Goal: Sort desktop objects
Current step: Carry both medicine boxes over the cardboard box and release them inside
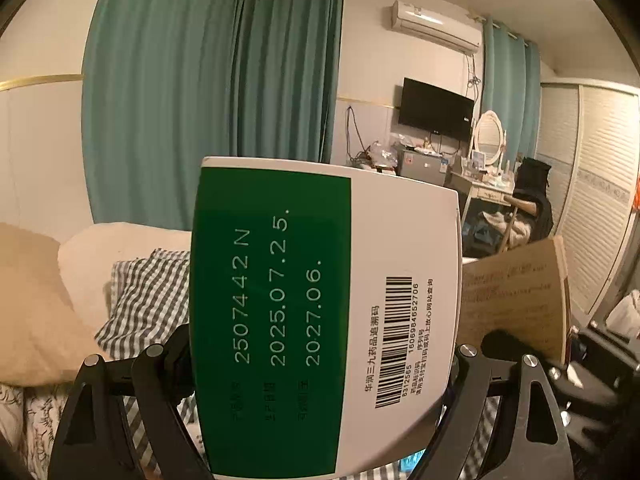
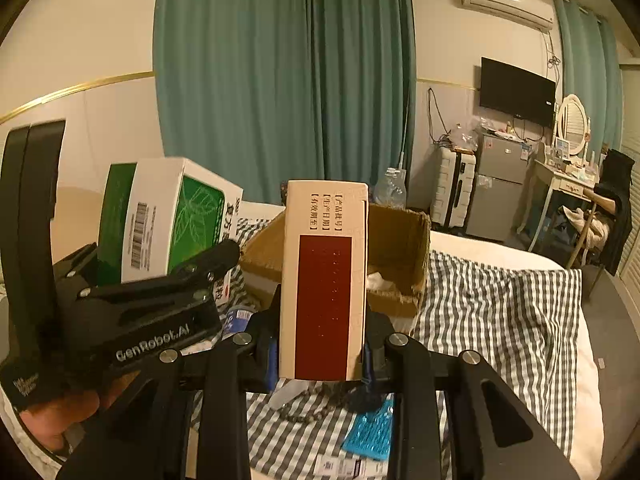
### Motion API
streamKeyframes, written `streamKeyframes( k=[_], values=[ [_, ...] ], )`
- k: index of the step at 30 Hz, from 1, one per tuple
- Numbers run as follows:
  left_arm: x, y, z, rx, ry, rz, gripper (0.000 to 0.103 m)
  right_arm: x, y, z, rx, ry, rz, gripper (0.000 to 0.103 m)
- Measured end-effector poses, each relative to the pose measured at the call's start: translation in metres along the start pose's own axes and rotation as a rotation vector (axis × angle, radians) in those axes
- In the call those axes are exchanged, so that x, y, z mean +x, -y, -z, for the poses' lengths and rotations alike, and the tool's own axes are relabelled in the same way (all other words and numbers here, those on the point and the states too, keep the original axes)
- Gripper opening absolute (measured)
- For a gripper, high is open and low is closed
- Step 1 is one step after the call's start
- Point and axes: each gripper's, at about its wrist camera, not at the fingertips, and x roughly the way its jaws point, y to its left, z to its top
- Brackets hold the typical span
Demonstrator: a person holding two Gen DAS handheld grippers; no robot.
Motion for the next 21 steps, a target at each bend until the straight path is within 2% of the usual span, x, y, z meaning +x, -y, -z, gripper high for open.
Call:
streamKeyframes(
  k=[9,15,21],
  values=[
    [0.061,-0.006,-0.014,-0.020,-0.037,-0.001,0.089,0.046,0.015,-0.021,-0.012,-0.014,0.011,0.029],
    [0.114,-0.017,-0.015,-0.047,-0.078,-0.012,0.089,0.095,0.029,-0.030,-0.022,-0.051,0.031,0.029],
    [0.170,-0.010,-0.023,-0.009,-0.102,-0.004,0.089,0.152,0.049,-0.040,-0.004,-0.085,0.040,0.029]
  ],
)
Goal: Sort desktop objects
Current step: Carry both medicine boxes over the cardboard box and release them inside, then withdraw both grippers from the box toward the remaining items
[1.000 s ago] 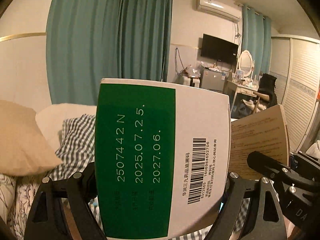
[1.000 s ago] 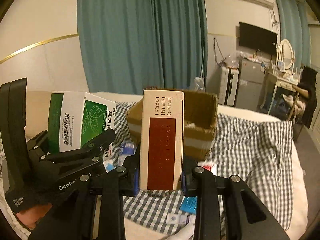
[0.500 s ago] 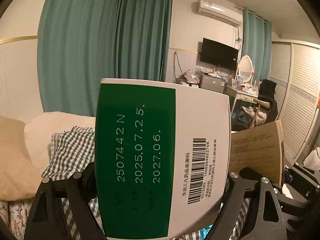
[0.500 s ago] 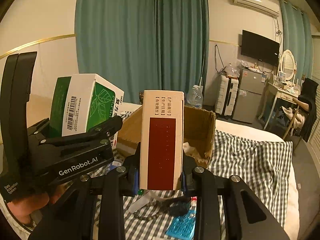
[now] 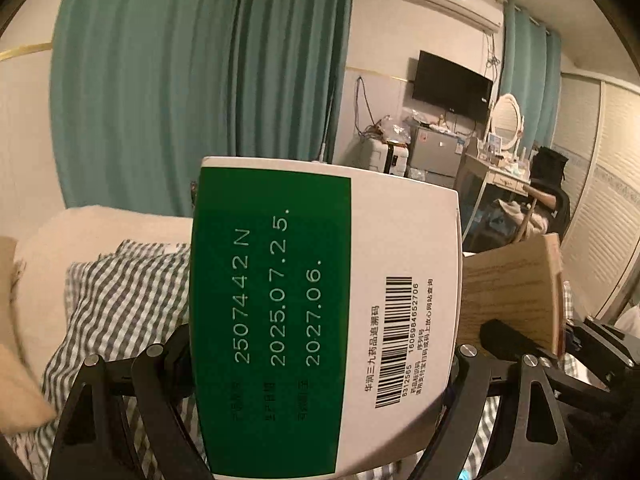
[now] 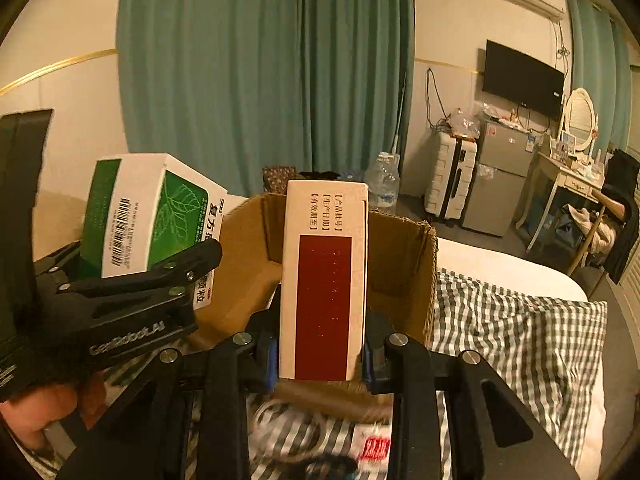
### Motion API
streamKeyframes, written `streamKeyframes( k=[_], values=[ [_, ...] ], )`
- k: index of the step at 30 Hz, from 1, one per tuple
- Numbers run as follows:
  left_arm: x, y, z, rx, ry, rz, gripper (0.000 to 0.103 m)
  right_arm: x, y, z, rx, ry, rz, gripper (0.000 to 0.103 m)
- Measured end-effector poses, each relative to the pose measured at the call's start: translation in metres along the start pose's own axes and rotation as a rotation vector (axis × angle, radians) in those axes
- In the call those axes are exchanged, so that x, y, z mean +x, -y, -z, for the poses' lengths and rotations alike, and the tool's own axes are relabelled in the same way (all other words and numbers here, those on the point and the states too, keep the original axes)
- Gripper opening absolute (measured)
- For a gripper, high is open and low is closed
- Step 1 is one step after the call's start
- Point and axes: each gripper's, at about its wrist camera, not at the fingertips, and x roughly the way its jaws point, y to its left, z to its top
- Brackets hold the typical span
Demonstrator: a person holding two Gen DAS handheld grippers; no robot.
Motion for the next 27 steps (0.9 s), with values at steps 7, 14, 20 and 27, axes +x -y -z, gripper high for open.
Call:
streamKeyframes(
  k=[7,14,20,27],
  values=[
    [0.056,-0.003,-0.003,0.000,-0.037,-0.008,0.089,0.065,0.028,-0.003,0.052,-0.048,0.001,0.029],
    [0.088,-0.002,0.007,0.015,-0.097,-0.026,0.092,0.087,0.042,0.005,0.084,-0.054,-0.007,0.035],
    [0.075,-0.012,0.007,-0.024,-0.109,-0.007,0.102,0.058,0.048,0.001,0.096,0.000,0.012,0.065],
    [0.007,-0.018,0.002,0.002,-0.052,-0.032,0.103,-0.002,0.060,0.001,0.133,0.029,0.022,0.065]
  ],
)
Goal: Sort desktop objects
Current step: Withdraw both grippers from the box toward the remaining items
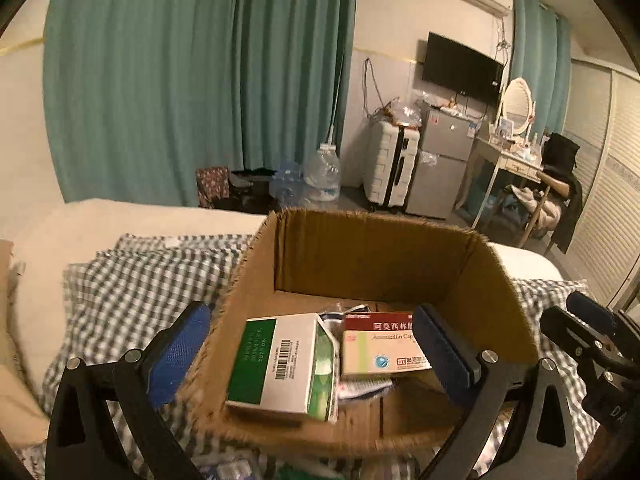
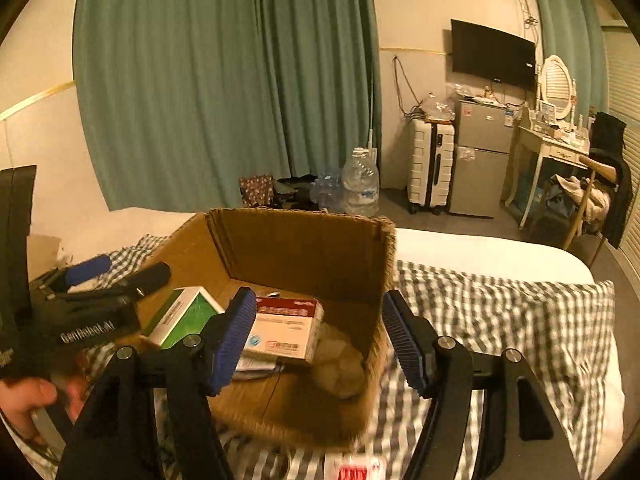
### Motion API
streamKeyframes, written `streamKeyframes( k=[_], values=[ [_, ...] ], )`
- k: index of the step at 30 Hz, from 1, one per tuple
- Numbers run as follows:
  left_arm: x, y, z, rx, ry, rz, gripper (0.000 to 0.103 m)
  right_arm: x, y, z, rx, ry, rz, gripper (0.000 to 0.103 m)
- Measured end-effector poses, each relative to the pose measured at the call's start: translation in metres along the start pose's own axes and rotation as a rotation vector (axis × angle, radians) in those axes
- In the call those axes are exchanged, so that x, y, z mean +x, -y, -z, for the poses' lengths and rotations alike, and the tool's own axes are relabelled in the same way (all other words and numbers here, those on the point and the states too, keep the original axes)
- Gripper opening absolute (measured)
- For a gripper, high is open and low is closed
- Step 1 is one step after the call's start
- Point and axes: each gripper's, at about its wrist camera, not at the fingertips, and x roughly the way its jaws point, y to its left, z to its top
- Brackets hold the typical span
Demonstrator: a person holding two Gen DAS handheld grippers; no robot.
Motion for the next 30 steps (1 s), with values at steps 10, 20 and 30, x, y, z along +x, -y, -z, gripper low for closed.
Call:
streamKeyframes(
  k=[10,20,30],
  values=[
    [-0.095,0.002,0.013,0.050,0.004,0.003,0.103,-0.092,-0.028,0.021,-0.023,0.005,-0.014,0.073],
    [-0.112,-0.028,0.100,-0.008,-0.130,-0.059,0.103,-0.117,-0.057,0.081,-0.039,-0.016,-0.027,0.092],
    [-0.050,-0.038,0.209,-0.067,-0.305,-0.072,0.103,-0.067,-0.065,0.170,-0.131,-0.090,-0.029,0.094]
  ],
)
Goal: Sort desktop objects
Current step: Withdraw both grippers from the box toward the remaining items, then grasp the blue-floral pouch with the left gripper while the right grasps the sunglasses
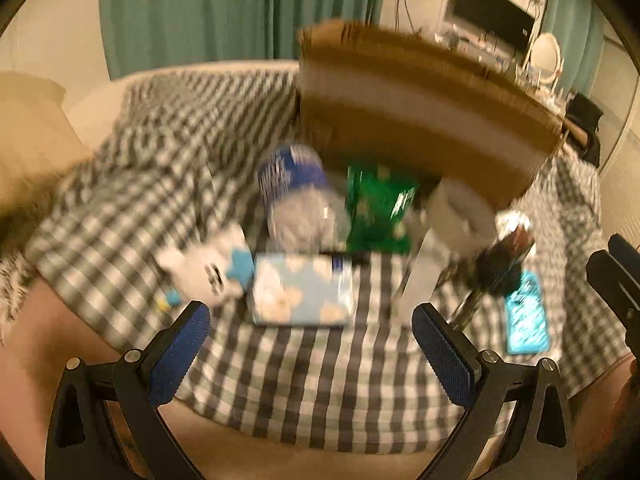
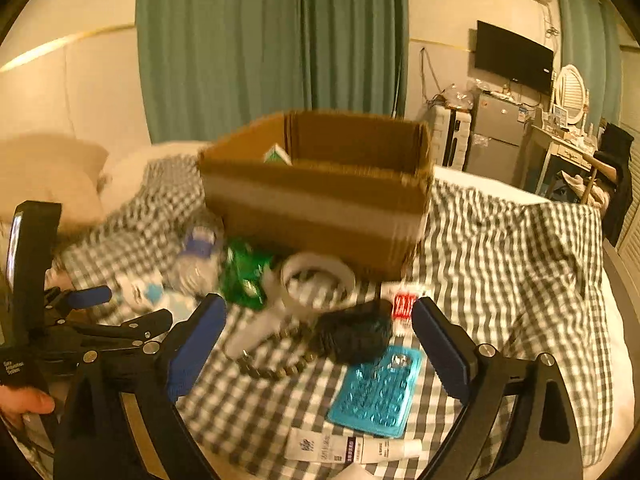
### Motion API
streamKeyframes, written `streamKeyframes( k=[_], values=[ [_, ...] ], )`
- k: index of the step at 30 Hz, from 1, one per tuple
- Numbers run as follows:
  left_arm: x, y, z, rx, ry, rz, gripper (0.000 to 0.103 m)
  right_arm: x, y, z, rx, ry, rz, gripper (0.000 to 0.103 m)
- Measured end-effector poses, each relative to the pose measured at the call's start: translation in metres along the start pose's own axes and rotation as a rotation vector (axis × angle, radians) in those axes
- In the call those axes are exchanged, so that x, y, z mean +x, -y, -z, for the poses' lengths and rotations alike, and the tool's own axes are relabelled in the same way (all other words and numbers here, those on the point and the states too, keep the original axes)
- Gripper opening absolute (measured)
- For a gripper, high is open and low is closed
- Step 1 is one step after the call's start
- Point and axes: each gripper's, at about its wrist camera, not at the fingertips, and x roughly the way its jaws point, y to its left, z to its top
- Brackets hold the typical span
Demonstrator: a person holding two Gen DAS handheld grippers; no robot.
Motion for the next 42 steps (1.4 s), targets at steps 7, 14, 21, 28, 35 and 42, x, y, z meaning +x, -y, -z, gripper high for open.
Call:
streamKeyframes(
  k=[7,14,21,28,35,42],
  values=[
    [0.035,0.009,0.009,0.042,-0.043,-0.002,0.103,0.040,0.012,0.018,0.027,-0.110,0.013,0.095],
    [0.061,0.008,0.009,0.009,-0.069,-0.019,0.103,0.072,0.018,0.020,0.018,-0.175,0.052,0.095],
    [0.067,0.009,0.005,-0.016,-0.039,-0.018,0.103,0.103,0.025,0.017,0.014,-0.206,0.085,0.095],
    [0.064,0.014,0.008,0.017,-0.018,0.004,0.094,0.114,0.027,0.016,-0.002,-0.226,0.092,0.094],
    [0.054,0.014,0.013,0.029,-0.024,0.035,0.075,0.120,0.035,0.022,0.040,-0.268,0.086,0.076],
    [0.034,0.012,0.024,-0.012,-0.020,0.074,0.074,0.104,0.040,0.028,0.084,-0.250,0.070,0.076]
  ],
)
